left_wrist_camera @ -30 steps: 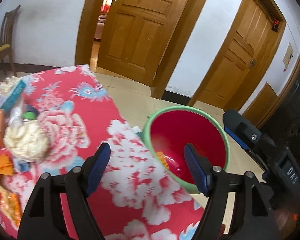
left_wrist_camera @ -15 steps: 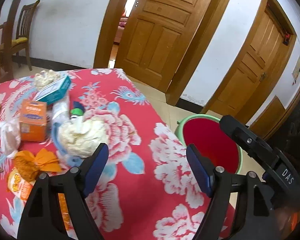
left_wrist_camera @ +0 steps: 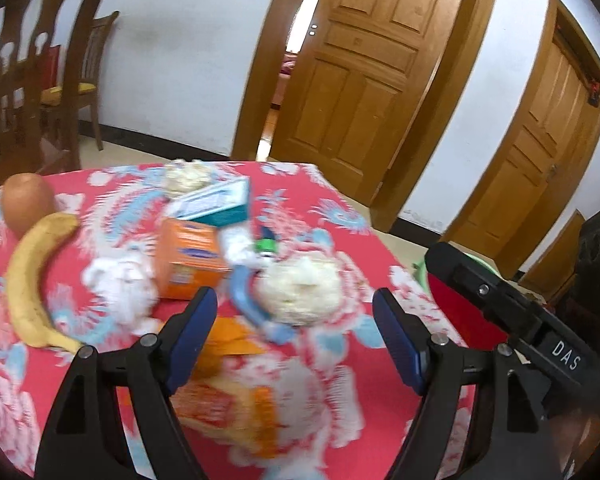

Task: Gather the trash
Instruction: 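Grasp the white cloth with the left tool while the right tool grasps the paper ball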

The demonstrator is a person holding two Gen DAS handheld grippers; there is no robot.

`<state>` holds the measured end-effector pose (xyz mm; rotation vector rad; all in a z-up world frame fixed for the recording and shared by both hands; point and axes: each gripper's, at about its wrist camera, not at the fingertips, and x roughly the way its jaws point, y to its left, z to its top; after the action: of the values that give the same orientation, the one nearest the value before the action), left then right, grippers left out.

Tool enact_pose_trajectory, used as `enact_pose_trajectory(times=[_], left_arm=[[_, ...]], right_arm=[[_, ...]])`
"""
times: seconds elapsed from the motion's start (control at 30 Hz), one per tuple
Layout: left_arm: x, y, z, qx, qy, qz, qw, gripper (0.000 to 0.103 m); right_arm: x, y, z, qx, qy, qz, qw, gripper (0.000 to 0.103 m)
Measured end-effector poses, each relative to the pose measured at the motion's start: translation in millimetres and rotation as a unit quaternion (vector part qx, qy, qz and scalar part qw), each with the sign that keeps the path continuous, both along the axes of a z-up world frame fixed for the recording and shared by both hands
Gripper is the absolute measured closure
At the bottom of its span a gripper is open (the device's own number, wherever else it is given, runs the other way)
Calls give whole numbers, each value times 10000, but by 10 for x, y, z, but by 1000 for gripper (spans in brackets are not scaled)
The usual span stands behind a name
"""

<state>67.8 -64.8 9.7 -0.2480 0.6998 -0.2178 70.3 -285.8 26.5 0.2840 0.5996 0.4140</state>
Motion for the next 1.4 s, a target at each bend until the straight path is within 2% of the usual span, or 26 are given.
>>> enact_pose_trajectory(times=[0.23,0.43,0.57,0.7,0.77,0.83,0.87,0.9,0.93,0.97,1.07,1.17,1.4], left_arm=[[2,537,-77,35,95,444,9990,21],[99,885,-252,229,457,765,9958,19],[199,990,-452,262,819,845,9927,19],[246,914,-477,465,747,748,9933,20],[279,892,-489,372,704,652,9947,33],[306,909,-522,311,753,602,9949,76],[307,930,-538,266,770,627,9947,83],[289,947,-541,214,732,654,9949,85],[256,982,-542,95,671,644,9956,89],[217,1024,-534,-53,623,634,9960,89],[157,1081,-482,-288,468,629,9965,89],[108,1071,-424,-322,323,642,9969,89],[32,1041,-375,-307,173,615,9975,89]], right_arm=[[100,413,-82,-383,180,215,9989,29],[223,659,-254,-860,499,280,9946,29],[313,727,-388,-1008,685,210,9923,28],[379,794,-466,-1071,802,208,9908,28],[411,842,-489,-1085,829,226,9904,28],[431,878,-506,-1069,836,273,9904,28],[437,892,-512,-1031,847,321,9905,29],[436,903,-510,-987,849,352,9909,31],[430,910,-505,-969,854,362,9910,52],[428,913,-498,-991,882,346,9906,68],[380,897,-434,-868,781,399,9924,68],[343,869,-402,-827,684,366,9935,68],[313,759,-435,-664,801,304,9941,68]])
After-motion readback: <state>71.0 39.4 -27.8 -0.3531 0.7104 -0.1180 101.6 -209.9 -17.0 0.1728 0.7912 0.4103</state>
